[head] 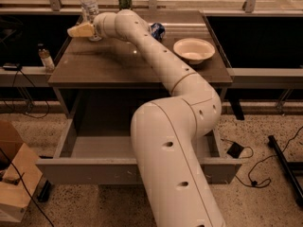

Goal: Place blue plastic bottle into top drawer

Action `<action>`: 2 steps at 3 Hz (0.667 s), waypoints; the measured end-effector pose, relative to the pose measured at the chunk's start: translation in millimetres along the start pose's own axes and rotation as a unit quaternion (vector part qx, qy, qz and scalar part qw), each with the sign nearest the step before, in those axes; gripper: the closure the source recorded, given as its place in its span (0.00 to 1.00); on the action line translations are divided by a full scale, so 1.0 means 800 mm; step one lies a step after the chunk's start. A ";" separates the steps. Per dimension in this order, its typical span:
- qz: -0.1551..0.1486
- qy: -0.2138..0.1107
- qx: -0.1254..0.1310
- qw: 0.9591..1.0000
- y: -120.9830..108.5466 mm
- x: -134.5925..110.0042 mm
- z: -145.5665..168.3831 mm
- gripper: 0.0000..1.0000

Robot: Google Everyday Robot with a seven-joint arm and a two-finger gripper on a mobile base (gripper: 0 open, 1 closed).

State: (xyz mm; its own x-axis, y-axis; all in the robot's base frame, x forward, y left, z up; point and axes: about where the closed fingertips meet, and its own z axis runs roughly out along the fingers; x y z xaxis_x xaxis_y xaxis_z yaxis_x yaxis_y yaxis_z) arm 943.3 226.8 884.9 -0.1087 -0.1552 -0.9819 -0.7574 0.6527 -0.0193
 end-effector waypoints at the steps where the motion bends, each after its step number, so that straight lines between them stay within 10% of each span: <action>1: 0.003 0.002 0.008 1.000 -0.009 0.000 0.007 0.00; 2: 0.004 0.006 0.014 1.000 -0.018 0.001 0.010 0.16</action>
Offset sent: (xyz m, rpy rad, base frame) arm 0.0432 -0.0133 0.0081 -0.0172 0.0130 -0.0487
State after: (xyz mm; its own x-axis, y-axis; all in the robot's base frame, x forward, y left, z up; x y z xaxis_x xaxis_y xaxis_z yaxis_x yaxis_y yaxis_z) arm 959.5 222.9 883.1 -0.1225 -0.1597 -0.9795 -0.7388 0.6737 -0.0174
